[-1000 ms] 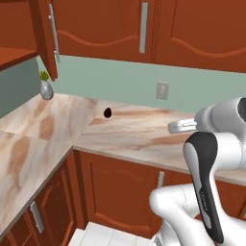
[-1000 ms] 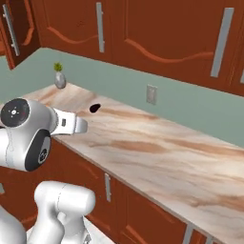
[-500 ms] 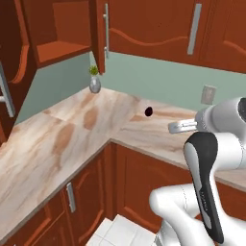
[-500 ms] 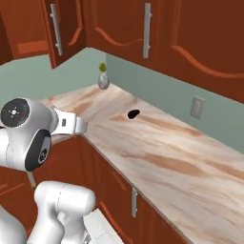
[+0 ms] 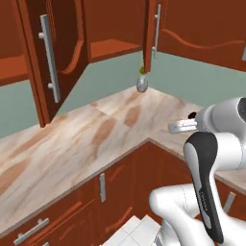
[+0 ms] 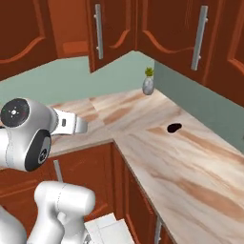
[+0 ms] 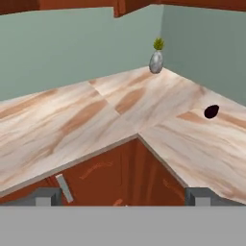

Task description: Close all open cabinet doors.

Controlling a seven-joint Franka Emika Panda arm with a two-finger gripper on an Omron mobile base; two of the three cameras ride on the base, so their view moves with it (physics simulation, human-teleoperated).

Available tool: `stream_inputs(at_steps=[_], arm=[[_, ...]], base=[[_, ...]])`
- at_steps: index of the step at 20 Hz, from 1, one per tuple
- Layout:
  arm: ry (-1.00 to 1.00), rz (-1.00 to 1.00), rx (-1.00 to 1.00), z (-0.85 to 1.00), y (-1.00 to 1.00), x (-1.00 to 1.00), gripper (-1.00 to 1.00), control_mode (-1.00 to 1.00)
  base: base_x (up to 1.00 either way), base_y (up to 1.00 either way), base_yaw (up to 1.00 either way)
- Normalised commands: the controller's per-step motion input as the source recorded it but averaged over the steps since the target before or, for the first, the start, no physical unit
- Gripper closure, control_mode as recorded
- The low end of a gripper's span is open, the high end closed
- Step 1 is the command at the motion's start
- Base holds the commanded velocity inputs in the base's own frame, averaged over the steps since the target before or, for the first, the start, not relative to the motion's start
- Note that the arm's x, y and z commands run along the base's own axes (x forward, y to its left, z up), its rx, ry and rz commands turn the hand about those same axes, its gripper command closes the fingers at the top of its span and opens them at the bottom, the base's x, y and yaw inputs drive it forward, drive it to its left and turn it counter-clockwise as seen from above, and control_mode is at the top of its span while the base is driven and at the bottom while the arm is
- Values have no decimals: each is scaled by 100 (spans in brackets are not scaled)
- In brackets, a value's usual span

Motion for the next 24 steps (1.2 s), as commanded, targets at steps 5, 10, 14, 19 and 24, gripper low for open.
stream_inputs(at_steps=[5, 10, 14, 19, 24], arm=[[0, 0, 0, 0, 0, 0, -100, 100], [0, 0, 0, 0, 0, 0, -100, 100], [0, 0, 0, 0, 0, 0, -100, 100], [0, 0, 0, 0, 0, 0, -100, 100], [0, 0, 0, 0, 0, 0, -100, 100]], base=[[45, 0, 47], [44, 0, 46], [35, -7, 44], [24, -20, 40], [8, -46, 30]])
